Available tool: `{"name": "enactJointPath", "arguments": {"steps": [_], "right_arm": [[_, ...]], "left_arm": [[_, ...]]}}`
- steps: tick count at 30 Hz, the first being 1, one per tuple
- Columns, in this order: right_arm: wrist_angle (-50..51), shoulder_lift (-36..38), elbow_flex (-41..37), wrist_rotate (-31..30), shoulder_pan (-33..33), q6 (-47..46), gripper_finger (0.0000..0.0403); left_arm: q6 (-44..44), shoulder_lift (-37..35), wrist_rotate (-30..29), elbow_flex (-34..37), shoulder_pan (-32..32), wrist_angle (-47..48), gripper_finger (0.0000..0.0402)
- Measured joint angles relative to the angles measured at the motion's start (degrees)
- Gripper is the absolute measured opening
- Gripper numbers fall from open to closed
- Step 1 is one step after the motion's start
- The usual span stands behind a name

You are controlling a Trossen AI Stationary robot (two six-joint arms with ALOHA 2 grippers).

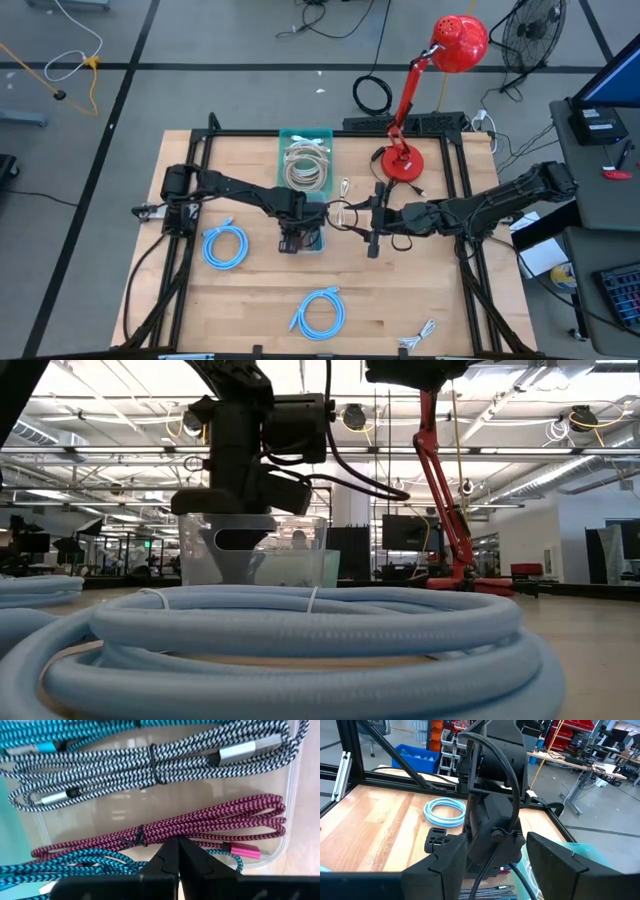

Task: Pick & Place USB Port
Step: Put the blue black tied USB cable into the transparent bin

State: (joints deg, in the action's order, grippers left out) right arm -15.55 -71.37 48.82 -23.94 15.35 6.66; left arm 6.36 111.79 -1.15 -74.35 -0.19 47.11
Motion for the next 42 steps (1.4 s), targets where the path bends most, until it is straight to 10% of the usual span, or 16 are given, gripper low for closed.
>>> {"name": "enactJointPath", "arguments": {"steps": [42], "right_arm": [[0.0,0.0,0.0,-0.07,-0.04,0.02,0.0196]], "left_arm": [[-2.66,-1.01,-8.08,-4.47,-1.82,1.66,0.0025]]}}
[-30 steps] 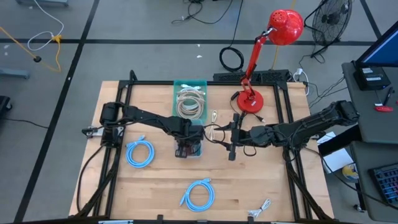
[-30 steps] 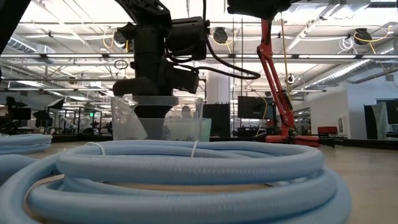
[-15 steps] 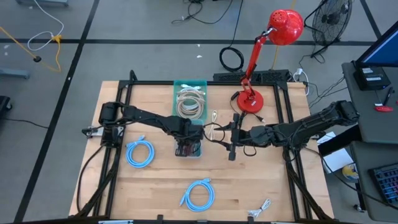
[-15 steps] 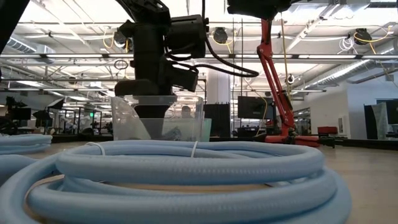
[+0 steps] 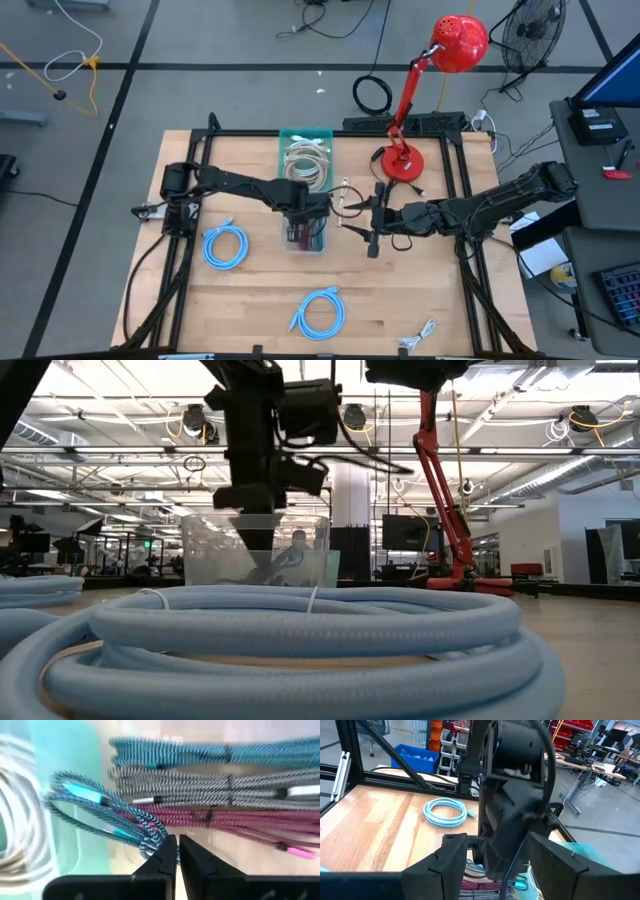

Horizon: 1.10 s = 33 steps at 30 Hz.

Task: Pick & Place USB Port
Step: Put the blue black tied USB cable into the transparent bin

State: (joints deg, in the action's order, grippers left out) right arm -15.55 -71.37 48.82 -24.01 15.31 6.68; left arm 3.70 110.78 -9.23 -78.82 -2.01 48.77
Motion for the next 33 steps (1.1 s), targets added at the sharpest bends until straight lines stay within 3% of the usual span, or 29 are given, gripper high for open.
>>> {"name": "enactJointPath", "arguments": {"steps": [8,15,21,25,33], "right_arm": [[0.02,0.0,0.0,0.0,0.0,-0.02,0.0196],[0.03,0.0,0.0,0.0,0.0,-0.02,0.0196],[0.02,0.0,0.0,0.0,0.0,-0.02,0.0196],[0.02,0.0,0.02,0.0,0.0,-0.02,0.0196],[0.03,0.0,0.02,0.0,0.0,-0.02,0.0196]], "left_arm": [[-1.32,-0.17,-1.98,-3.32,-0.11,2.27,0.003],[-4.5,-0.17,0.8,-3.36,-1.55,5.08,0.0034],[-9.42,-0.06,4.77,-3.35,-2.96,7.43,0.0095],[-9.46,0.25,4.41,-3.33,-2.37,6.8,0.0136],[-9.2,0.25,3.79,-3.33,-1.24,5.31,0.0147]]}}
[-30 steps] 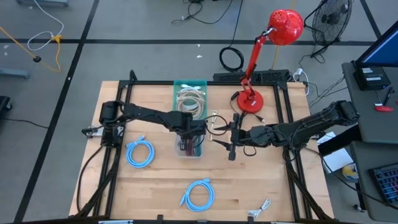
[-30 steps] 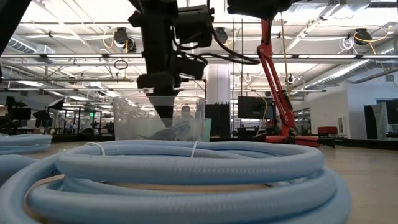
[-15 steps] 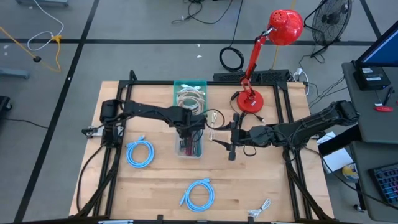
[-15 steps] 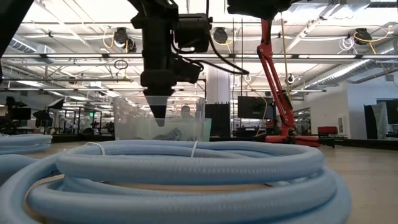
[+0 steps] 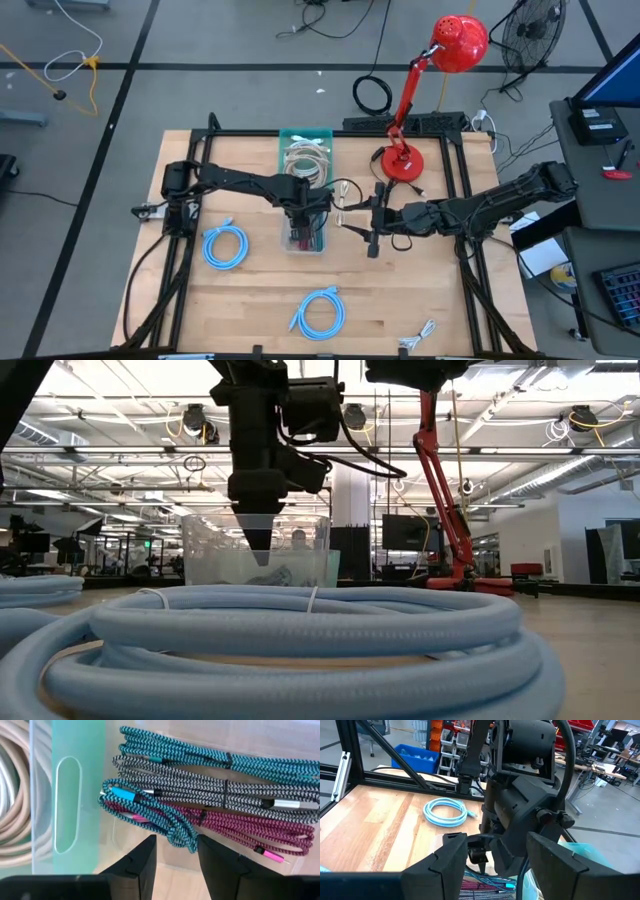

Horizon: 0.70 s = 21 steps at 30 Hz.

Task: Pick & Place USB Port
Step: Put the blue black tied USB cable into the transparent bin

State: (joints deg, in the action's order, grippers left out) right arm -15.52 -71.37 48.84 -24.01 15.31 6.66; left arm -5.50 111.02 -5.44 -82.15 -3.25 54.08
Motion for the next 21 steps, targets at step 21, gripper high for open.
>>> {"name": "enactJointPath", "arguments": {"steps": [21], "right_arm": [[0.23,0.0,0.04,0.02,0.0,-0.02,0.0196]], "left_arm": [[0.24,3.76,-0.14,1.88,0.07,-1.28,0.014]]}}
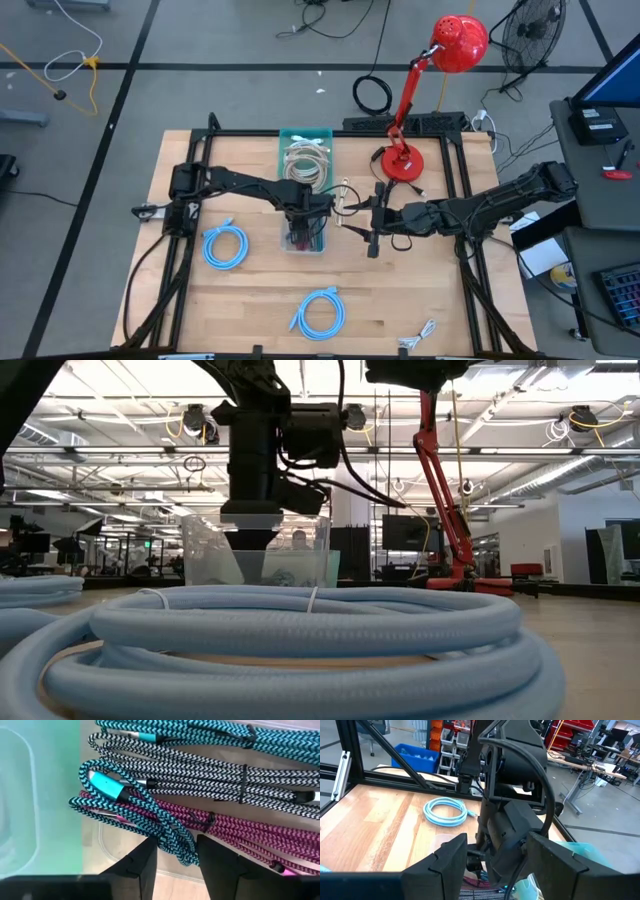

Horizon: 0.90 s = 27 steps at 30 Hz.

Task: Pick & Place USB Port
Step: Put the blue black tied USB cable into the transparent bin

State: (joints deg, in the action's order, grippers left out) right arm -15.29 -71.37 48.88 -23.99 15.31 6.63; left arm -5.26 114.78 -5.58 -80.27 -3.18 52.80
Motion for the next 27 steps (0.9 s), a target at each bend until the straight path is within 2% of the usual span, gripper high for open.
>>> {"name": "enactJointPath", "arguments": {"steps": [3,8,17,27], "right_arm": [[-0.08,0.0,0.0,-0.01,0.0,0.01,0.0196],[-0.23,0.0,0.0,0.0,0.0,0.02,0.0196],[-0.22,0.0,0.0,0.0,0.0,0.02,0.0196],[-0.26,0.0,0.0,0.0,0.0,0.02,0.0196]], "left_arm": [[-0.32,-0.15,0.22,0.02,0.0,0.31,0.0106],[-0.88,-0.15,0.44,0.02,0.0,0.53,0.0016],[-4.92,-1.44,0.76,0.06,0.0,0.69,0.0007],[-15.16,-8.66,-0.2,-0.37,0.0,-0.15,0.0003]]}}
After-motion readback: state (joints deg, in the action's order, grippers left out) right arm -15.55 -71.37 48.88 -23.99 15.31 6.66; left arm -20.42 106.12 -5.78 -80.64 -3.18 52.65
